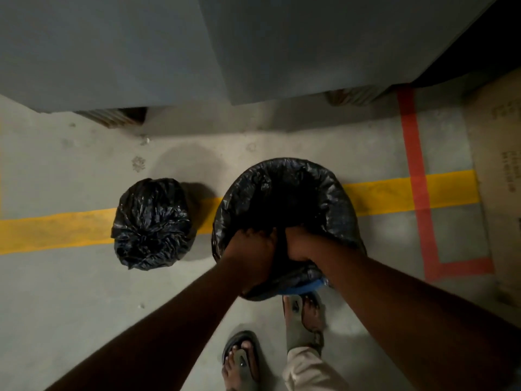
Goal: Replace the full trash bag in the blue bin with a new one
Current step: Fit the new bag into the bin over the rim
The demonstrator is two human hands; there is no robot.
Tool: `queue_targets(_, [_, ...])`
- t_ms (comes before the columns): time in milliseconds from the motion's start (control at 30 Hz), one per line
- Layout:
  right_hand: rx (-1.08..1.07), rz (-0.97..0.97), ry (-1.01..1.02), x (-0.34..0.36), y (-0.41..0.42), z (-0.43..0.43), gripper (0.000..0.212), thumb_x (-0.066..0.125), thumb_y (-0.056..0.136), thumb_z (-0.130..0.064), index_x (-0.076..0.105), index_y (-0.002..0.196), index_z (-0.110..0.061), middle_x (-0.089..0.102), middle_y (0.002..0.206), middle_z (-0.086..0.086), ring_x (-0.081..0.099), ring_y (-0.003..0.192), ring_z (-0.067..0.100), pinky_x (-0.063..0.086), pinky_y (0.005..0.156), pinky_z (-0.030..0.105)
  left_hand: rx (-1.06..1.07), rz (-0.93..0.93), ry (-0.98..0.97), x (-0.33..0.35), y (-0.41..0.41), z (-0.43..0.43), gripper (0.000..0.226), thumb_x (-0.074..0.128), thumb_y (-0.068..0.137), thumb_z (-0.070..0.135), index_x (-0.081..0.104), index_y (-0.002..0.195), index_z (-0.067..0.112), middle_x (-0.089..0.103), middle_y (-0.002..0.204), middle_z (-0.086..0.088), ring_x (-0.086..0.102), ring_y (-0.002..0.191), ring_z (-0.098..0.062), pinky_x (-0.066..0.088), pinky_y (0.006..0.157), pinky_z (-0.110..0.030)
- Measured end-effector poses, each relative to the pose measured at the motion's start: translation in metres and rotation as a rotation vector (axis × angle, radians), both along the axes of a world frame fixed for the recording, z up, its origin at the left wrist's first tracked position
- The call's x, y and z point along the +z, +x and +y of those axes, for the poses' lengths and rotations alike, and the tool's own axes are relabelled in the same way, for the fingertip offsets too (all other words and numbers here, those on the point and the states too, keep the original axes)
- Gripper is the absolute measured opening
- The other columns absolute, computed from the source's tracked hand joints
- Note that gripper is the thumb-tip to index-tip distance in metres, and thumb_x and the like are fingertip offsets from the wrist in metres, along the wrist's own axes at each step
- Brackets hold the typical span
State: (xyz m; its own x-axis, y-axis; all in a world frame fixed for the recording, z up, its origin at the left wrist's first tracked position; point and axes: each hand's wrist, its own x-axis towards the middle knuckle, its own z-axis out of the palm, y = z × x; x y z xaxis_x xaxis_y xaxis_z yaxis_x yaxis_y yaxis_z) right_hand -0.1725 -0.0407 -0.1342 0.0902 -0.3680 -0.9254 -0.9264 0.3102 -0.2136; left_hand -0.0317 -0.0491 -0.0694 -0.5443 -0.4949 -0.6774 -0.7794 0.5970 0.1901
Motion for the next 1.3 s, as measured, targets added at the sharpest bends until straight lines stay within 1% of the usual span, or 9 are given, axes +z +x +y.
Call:
queue_targets(200, [-0.162, -0.091, -0.259, 0.038, 0.005, -0.041, 0.045, 0.057, 0.084, -0.008, 0.052, 0.128, -0.008, 0.051, 0.133, 0.019, 0.049, 0.123, 0.037, 0.043, 0.098, 0.035, -0.088, 0.196, 0.024, 0.047, 0.027, 0.05, 0.061, 0.047, 0.08, 0.071, 0.063, 0.121, 0.027, 0.07, 0.109, -0.001, 0.061, 0.102, -0.029, 0.045, 0.089, -0.043])
queue_targets(367, [0.014, 0.031, -0.142, -0.001, 0.006, -0.078, 0.034, 0.05, 0.093, -0.005, 0.055, 0.125, 0.005, 0.055, 0.131, 0.024, 0.056, 0.118, 0.039, 0.048, 0.097, 0.039, -0.143, 0.433, -0.198, 0.02, 0.044, 0.078, 0.023, 0.062, 0.071, 0.021, 0.073, 0.089, 0.03, 0.068, 0.087, 0.007, 0.062, 0.082, -0.022, 0.043, 0.072, -0.034])
queue_targets(533, [0.033, 0.075, -0.167, 0.001, 0.014, -0.066, 0.037, 0.049, 0.094, -0.008, 0.053, 0.13, 0.002, 0.053, 0.136, 0.023, 0.053, 0.124, 0.039, 0.044, 0.103, 0.039, -0.108, 0.656, -0.389, 0.02, 0.055, 0.092, 0.021, 0.053, 0.095, 0.017, 0.068, 0.083, 0.026, 0.07, 0.105, -0.002, 0.063, 0.095, -0.027, 0.049, 0.081, -0.037])
queue_targets(667, [-0.103, -0.131, -0.651, 0.071, 0.004, -0.004, 0.039, 0.055, 0.084, -0.01, 0.059, 0.123, -0.015, 0.063, 0.119, 0.011, 0.058, 0.109, 0.033, 0.053, 0.09, 0.039, -0.108, 0.589, -0.389, 0.026, 0.063, 0.1, 0.012, 0.063, 0.082, 0.021, 0.067, 0.092, 0.027, 0.069, 0.107, -0.004, 0.059, 0.098, -0.028, 0.043, 0.088, -0.039])
queue_targets(800, [-0.394, 0.071, -1.012, 0.117, -0.031, 0.061, 0.01, 0.063, 0.081, -0.013, 0.057, 0.089, -0.014, 0.057, 0.088, 0.008, 0.057, 0.081, 0.03, 0.047, 0.067, 0.036, -0.111, 0.424, -0.195, 0.022, 0.08, 0.094, 0.035, 0.066, 0.07, 0.023, 0.069, 0.105, 0.024, 0.064, 0.106, -0.005, 0.056, 0.091, -0.028, 0.042, 0.073, -0.036])
queue_targets(900, [-1.101, 0.227, -0.661, 0.116, -0.047, 0.087, 0.037, 0.076, 0.077, -0.021, 0.051, 0.101, -0.009, 0.056, 0.1, 0.009, 0.056, 0.085, 0.025, 0.04, 0.064, 0.029, 0.593, 0.576, -0.021, 0.035, 0.073, 0.099, 0.024, 0.065, 0.078, 0.022, 0.066, 0.101, 0.029, 0.063, 0.104, 0.002, 0.065, 0.085, -0.017, 0.058, 0.068, -0.035])
queue_targets(1033, [-1.899, -0.332, 0.116, 0.103, -0.056, 0.089, 0.027, 0.052, 0.091, -0.034, 0.058, 0.108, -0.014, 0.064, 0.111, 0.013, 0.062, 0.095, 0.03, 0.045, 0.088, 0.044, 2.027, 0.709, 0.611, 0.055, 0.035, 0.085, 0.022, 0.052, 0.096, 0.02, 0.053, 0.116, 0.01, 0.064, 0.117, -0.018, 0.069, 0.1, -0.037, 0.056, 0.082, -0.062])
queue_targets(1133, [-2.013, -0.526, 0.138, 0.095, -0.064, 0.081, 0.047, 0.044, 0.089, -0.048, 0.064, 0.116, -0.016, 0.068, 0.115, 0.012, 0.06, 0.11, 0.033, 0.042, 0.098, 0.048, 2.266, 0.837, 0.985, 0.049, 0.035, 0.062, 0.051, 0.044, 0.095, 0.052, 0.057, 0.125, 0.013, 0.062, 0.127, -0.022, 0.059, 0.116, -0.046, 0.042, 0.098, -0.069])
queue_targets(1300, [-1.905, -0.693, 0.03, 0.08, -0.073, 0.043, 0.056, 0.041, 0.092, -0.058, 0.062, 0.131, -0.023, 0.063, 0.133, 0.008, 0.059, 0.123, 0.032, 0.037, 0.111, 0.054, 2.199, 0.85, 0.993, 0.017, 0.056, 0.023, 0.086, 0.019, 0.081, 0.085, 0.054, 0.135, 0.029, 0.06, 0.136, -0.01, 0.053, 0.125, -0.039, 0.031, 0.109, -0.063])
